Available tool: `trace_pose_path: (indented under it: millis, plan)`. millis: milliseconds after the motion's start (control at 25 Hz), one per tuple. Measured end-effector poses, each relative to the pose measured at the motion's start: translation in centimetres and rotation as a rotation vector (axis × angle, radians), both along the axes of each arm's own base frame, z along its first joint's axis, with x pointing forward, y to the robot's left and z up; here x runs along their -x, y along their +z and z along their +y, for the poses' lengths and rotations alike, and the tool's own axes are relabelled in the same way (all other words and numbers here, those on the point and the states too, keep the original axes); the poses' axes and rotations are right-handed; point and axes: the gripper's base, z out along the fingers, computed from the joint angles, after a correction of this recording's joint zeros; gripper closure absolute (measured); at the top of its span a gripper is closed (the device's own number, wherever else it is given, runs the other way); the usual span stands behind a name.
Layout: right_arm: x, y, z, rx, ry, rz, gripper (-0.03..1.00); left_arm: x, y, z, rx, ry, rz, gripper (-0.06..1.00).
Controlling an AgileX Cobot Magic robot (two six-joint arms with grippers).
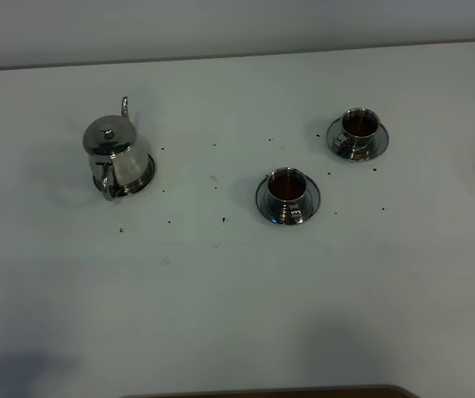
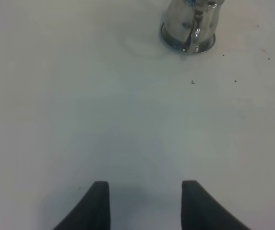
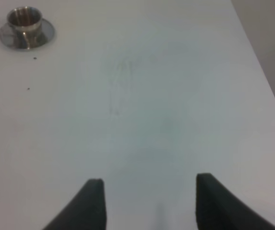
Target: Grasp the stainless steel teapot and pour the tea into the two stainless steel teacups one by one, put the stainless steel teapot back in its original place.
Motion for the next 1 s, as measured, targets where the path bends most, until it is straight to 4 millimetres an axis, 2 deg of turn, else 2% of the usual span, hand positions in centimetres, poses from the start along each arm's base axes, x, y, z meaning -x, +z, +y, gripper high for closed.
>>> trace_pose_path:
  millis: [1000]
  plan:
    - [0.0,0.0,0.0,0.0,0.0,0.0,0.54,0.0,0.0,0.0,0.0,-0.014,0.0,0.53]
